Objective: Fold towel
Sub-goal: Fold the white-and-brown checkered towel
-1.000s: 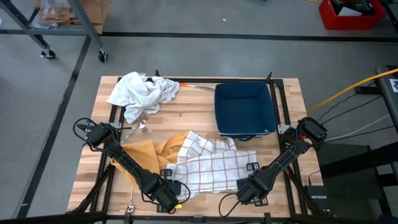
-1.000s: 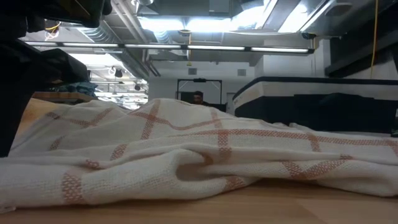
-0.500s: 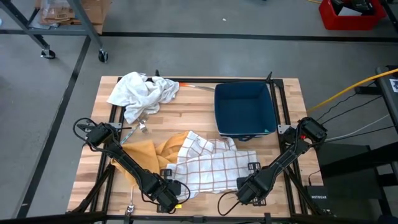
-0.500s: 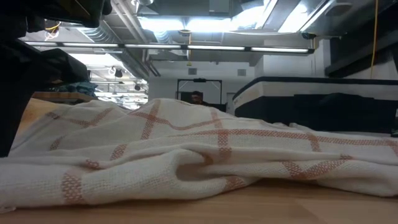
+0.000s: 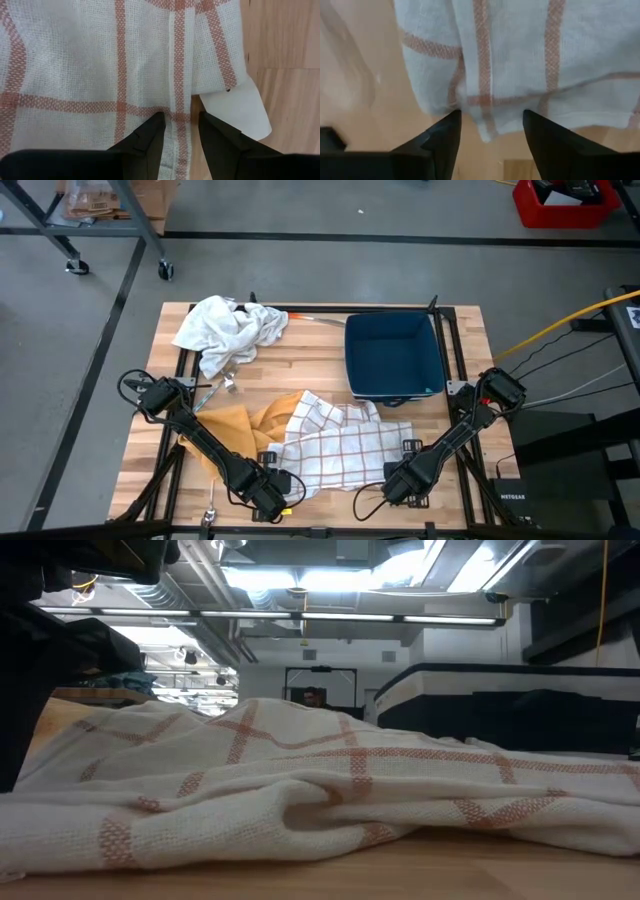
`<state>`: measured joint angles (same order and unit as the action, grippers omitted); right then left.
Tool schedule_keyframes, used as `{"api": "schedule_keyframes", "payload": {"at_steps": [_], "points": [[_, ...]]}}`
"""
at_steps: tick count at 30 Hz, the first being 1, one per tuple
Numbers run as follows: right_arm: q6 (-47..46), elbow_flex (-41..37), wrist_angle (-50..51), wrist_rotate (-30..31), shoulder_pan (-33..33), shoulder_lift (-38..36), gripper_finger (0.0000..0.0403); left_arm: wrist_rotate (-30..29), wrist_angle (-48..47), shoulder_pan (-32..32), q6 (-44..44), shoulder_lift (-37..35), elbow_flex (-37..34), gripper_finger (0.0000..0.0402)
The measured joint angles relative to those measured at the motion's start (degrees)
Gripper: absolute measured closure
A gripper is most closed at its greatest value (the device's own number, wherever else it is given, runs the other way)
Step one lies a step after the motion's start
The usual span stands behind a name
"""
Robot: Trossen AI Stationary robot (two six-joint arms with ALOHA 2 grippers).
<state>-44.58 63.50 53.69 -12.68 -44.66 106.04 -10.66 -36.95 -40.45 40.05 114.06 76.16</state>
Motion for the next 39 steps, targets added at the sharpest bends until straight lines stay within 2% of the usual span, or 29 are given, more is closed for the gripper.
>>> {"api": "schedule_keyframes", "payload": {"at_steps": [4, 8, 13, 16, 21, 30, 34, 39], "points": [[0.07, -1.46, -1.00, 2.38, -0.04, -0.22, 0.0206, -0.78, -0.02, -0.02, 0.00, 0.00, 0.00, 0.0291], [0.08, -2.93, -0.98, 2.46, -0.02, -0.33, 0.0245, -1.14, 0.02, -0.02, 0.02, 0.02, 0.00, 0.0322], [0.09, -3.08, -0.59, 2.50, 0.00, -0.24, 0.0326, -1.33, 0.05, 0.00, 0.02, 0.04, 0.00, 0.0386], [0.09, -3.10, -0.65, 1.48, 0.00, -0.17, 0.0385, -1.35, 0.00, 0.00, 0.70, 0.04, 0.00, 0.0395], [0.07, -1.17, 1.56, -0.33, 0.04, 0.15, 0.0385, -1.32, -1.21, 0.04, 0.97, -1.71, -0.23, 0.0399], [0.07, 7.60, 13.46, 4.21, 0.02, 0.24, 0.0398, -2.09, -12.98, 0.52, 2.21, -10.51, 3.93, 0.0400], [-0.57, 12.77, 22.82, 10.07, 0.02, 0.24, 0.0398, -7.56, -14.64, 0.50, 2.96, -15.07, 6.01, 0.0401], [-3.41, 20.05, 36.69, 19.19, 0.04, 0.11, 0.0399, -17.50, -14.93, 0.66, 4.82, -20.64, 8.08, 0.0401]]}}
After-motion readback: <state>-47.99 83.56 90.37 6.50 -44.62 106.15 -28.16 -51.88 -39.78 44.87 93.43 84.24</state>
